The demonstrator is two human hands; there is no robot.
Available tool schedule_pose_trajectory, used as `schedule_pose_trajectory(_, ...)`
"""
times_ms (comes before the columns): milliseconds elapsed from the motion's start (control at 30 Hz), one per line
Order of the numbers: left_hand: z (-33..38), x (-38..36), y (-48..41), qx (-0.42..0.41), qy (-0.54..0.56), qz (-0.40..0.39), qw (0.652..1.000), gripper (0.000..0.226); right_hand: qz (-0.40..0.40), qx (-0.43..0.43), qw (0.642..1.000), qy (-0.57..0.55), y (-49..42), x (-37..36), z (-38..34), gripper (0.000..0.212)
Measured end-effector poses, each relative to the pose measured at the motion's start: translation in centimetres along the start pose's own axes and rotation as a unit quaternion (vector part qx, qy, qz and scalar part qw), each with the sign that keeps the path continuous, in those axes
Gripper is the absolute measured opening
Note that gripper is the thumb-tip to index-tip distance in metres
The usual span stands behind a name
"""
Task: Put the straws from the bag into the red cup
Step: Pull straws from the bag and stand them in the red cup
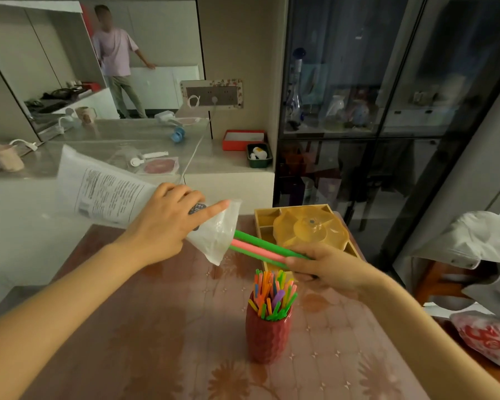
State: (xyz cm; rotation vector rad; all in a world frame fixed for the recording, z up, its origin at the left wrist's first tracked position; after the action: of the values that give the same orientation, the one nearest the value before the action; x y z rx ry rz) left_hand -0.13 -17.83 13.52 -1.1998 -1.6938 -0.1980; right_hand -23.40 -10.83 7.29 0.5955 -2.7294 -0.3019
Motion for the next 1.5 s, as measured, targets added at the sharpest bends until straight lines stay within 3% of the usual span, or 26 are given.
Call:
schedule_pose_trajectory(167, -0.3, -3.0, 2.9, 0.086, 0.028, -0.012, 0.996, 0.107, 0.036, -0.069, 0.994, 0.080, 3.9, 5.5, 0.6, 0.016)
schedule_pose_trajectory(367, 0.5, -6.0, 6.1, 0.166, 0.088, -0.025, 0.982, 0.102, -0.039, -0.099, 0.973, 0.205, 7.1, 8.2, -0.9, 0.029)
schedule_pose_trajectory(500, 1.6, -6.8, 7.1, 0.173, 0.113, -0.023, 0.978, 0.101, -0.024, -0.060, 0.921, 0.384, 6.3, 8.8, -2.8, 0.026)
schedule_pose_trajectory(633, 2.1, -6.9, 7.6, 0.185, 0.130, -0.021, 0.974, 0.102, -0.017, -0.045, 0.869, 0.492, 5.8, 9.1, -5.3, 0.023)
schedule_pose_trajectory(833, 2.7, -7.4, 8.2, 0.187, 0.142, -0.031, 0.971, 0.101, -0.042, -0.046, 0.831, 0.552, 4.7, 8.5, -8.1, 0.020)
schedule_pose_trajectory(967, 2.8, -7.7, 8.2, 0.185, 0.149, -0.026, 0.971, 0.099, -0.105, -0.091, 0.802, 0.581, 3.0, 5.8, -8.4, 0.020)
schedule_pose_trajectory(1333, 3.5, -7.2, 7.9, 0.166, 0.150, -0.014, 0.975, 0.097, -0.142, -0.068, 0.635, 0.757, -1.8, -1.5, -8.0, 0.015)
schedule_pose_trajectory(1433, 3.6, -7.1, 7.7, 0.163, 0.152, -0.007, 0.975, 0.099, -0.150, -0.083, 0.608, 0.775, -3.2, -3.8, -7.0, 0.013)
schedule_pose_trajectory(1500, 3.6, -6.9, 7.5, 0.166, 0.156, -0.002, 0.974, 0.100, -0.161, -0.098, 0.600, 0.778, -4.2, -5.2, -5.9, 0.025)
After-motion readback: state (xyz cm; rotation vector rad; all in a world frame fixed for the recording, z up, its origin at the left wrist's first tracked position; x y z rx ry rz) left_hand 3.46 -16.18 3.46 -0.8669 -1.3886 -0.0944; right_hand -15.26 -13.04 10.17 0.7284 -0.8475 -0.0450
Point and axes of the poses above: each hand's wrist, its own y-axis away from the middle knuckle, its own x-axis out of the back of the hand, z = x × y, the point moved 5 cm from there along -y, towards the middle knuckle, and after that the axes turned 1 degree about -z, right-handed, at the moved point
